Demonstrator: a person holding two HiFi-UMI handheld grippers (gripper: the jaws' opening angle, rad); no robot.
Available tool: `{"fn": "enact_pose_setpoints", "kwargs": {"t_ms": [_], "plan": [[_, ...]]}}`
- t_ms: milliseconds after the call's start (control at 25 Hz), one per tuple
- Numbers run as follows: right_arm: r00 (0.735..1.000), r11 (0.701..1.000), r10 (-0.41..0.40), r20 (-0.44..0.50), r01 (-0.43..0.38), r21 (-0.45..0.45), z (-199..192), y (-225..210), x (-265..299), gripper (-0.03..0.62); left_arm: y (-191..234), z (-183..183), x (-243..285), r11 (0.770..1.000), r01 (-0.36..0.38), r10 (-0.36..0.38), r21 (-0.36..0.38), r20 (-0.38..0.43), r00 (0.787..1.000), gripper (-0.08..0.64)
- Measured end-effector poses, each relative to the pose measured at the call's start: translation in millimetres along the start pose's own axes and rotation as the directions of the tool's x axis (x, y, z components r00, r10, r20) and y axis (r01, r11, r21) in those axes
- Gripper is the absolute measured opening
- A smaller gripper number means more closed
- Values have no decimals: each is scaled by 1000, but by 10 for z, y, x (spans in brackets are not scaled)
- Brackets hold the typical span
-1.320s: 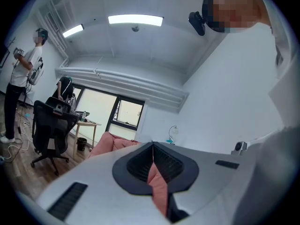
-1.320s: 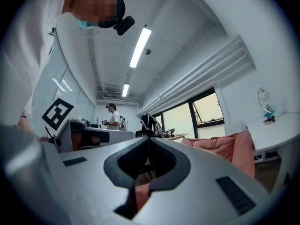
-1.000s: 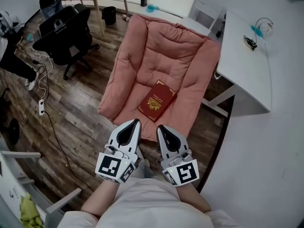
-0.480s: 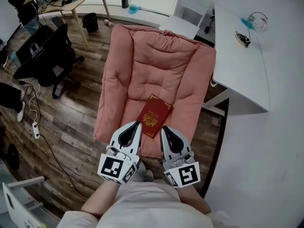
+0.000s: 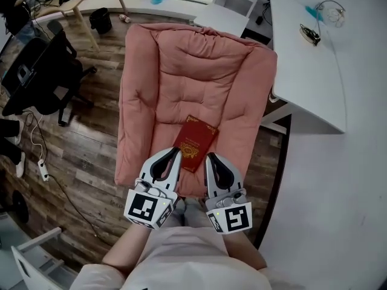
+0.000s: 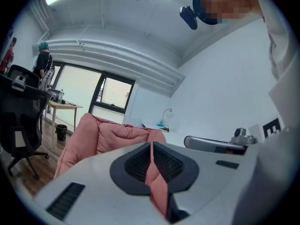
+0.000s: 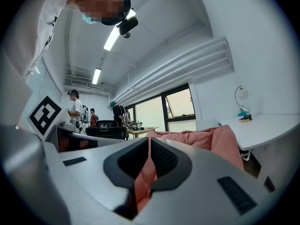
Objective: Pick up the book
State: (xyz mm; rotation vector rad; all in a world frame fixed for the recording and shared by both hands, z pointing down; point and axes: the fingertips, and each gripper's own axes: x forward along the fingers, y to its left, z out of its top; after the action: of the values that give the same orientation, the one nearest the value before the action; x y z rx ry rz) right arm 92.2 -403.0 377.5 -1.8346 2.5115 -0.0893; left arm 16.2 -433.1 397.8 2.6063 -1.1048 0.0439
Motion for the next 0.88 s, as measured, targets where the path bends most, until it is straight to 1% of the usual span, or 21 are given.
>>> {"fn": "enact_pose_setpoints", "kwargs": {"t_ms": [240, 280, 320, 360, 400, 640, 800, 880], "plan": [[996, 1000, 4, -90, -2, 24, -471, -114, 28, 31, 192, -343, 143, 999, -37, 37, -15, -48, 998, 8], [994, 999, 0, -105, 3, 33, -563, -137, 29, 33, 231, -405, 166, 999, -43, 42, -20, -55, 998, 23], [993, 999, -4, -122, 9, 44, -663, -163, 24, 51, 261, -475, 190, 999, -46, 44, -25, -62, 997, 57], [990, 998, -7, -138, 15, 56, -765, -192, 20, 110, 286, -546, 215, 998, -48, 46, -30, -69, 997, 97], [988, 998, -10, -154, 20, 66, -864, -222, 19, 140, 311, -613, 242, 998, -51, 48, -32, -75, 996, 124], [973, 994, -29, -229, 52, 95, -1369, -326, -40, 140, 434, -1016, 336, 998, -54, 50, -31, -120, 992, 184], [966, 991, -49, -254, 78, 104, -1605, -394, -33, 140, 611, -1193, 390, 997, -72, 67, -31, -140, 988, 196], [962, 990, -64, -267, 96, 106, -1732, -430, -13, 151, 687, -1266, 431, 997, -72, 67, -34, -144, 987, 198]]}}
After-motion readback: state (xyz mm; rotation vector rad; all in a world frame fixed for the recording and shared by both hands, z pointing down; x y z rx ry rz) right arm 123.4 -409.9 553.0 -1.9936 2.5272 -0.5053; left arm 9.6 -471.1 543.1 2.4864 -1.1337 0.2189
